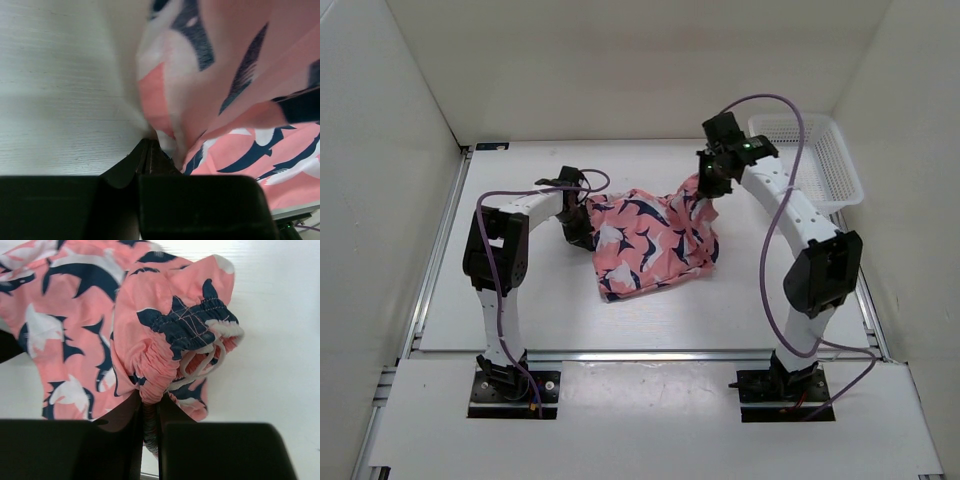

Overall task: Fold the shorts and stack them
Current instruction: Fold the shorts

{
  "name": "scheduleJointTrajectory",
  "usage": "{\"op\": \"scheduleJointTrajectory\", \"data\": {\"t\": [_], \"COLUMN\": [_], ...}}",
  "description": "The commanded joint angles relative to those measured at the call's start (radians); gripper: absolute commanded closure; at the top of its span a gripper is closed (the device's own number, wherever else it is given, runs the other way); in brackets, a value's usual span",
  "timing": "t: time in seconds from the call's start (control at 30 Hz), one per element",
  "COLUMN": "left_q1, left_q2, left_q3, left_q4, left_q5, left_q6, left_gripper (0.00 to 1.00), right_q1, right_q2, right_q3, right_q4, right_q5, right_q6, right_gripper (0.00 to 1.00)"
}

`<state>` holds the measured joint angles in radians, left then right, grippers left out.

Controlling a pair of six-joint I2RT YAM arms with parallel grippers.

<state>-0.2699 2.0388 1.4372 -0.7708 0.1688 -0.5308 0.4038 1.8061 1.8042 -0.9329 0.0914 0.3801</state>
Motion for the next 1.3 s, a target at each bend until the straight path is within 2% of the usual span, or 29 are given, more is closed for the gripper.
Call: {"op": "scheduleJointTrajectory", "data": {"t": [0.0, 0.27, 0.43, 0.77, 0.87, 0.93, 0.97, 1.1, 1.27], "left_q1": [-0.008, -0.008, -0.008, 0.011, 0.021, 0.034, 0.046, 0.086, 0.119], "left_q2": [0.0, 0.0, 0.009, 0.009, -0.011, -0.032, -0.054, -0.106, -0.147], "left_q3": [0.02, 0.011, 0.002, 0.002, -0.017, -0.029, -0.041, -0.066, -0.077], "left_q4": [0.024, 0.024, 0.024, 0.024, 0.024, 0.024, 0.024, 0.024, 0.024], "left_q5": [-0.008, -0.008, -0.017, -0.017, -0.017, -0.017, -0.017, -0.017, -0.017], "left_q6": [0.014, 0.014, 0.014, 0.023, 0.023, 0.023, 0.023, 0.023, 0.023], "left_gripper": [0.9, 0.9, 0.9, 0.9, 0.9, 0.9, 0.9, 0.9, 0.9], "right_q1": [0.084, 0.26, 0.338, 0.375, 0.375, 0.385, 0.385, 0.385, 0.385], "right_q2": [0.054, 0.28, 0.361, 0.49, 0.49, 0.461, 0.447, 0.383, 0.355], "right_q3": [0.099, 0.282, 0.375, 0.432, 0.422, 0.373, 0.35, 0.238, 0.216], "right_q4": [0.009, 0.019, 0.028, 0.081, 0.124, 0.184, 0.212, 0.353, 0.375], "right_q5": [-0.022, -0.024, -0.044, -0.094, -0.146, -0.168, -0.183, -0.277, -0.344], "right_q6": [0.058, 0.166, 0.184, 0.229, 0.238, 0.229, 0.22, 0.22, 0.169], "right_gripper": [1.0, 1.0, 1.0, 1.0, 0.86, 0.69, 0.57, 0.54, 0.57]}}
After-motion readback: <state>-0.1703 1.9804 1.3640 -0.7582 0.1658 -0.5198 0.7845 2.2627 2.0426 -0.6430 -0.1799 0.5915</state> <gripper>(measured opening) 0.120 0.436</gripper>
